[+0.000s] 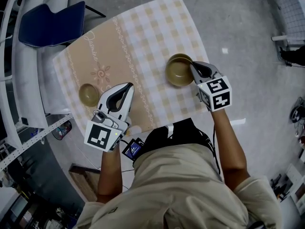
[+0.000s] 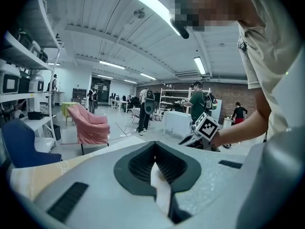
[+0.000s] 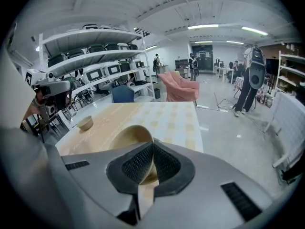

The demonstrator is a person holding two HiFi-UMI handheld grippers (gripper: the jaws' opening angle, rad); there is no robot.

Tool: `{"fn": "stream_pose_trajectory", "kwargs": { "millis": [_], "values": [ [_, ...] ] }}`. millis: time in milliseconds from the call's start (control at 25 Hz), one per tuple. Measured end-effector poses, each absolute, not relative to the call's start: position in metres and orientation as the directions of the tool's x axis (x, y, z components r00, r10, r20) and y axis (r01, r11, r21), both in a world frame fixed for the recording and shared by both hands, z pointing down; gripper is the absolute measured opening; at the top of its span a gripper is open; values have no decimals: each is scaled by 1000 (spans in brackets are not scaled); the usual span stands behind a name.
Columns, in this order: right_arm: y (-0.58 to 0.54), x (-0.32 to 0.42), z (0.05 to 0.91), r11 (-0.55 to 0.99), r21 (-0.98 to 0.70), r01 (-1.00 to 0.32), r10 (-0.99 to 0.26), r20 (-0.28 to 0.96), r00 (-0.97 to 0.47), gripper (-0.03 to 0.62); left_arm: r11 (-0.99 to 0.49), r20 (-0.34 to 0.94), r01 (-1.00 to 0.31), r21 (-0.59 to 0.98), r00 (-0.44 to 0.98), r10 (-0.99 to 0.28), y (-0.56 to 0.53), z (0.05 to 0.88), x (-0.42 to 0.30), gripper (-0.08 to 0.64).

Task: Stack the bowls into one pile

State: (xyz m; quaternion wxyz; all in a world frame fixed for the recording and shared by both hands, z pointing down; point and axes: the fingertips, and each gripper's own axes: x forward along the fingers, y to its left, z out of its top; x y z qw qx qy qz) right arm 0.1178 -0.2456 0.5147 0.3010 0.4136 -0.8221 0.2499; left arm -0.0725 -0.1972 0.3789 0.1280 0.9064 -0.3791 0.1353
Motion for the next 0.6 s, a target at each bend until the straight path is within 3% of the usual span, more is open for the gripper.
{"fn": "stream_pose_trajectory", "kwargs": {
  "millis": [600],
  "values": [
    [-255,136,540,543,-155,-825,-515,715,-473,11,-644,378,-752,137,641,-668,-203,407,-61,8]
  ]
}}
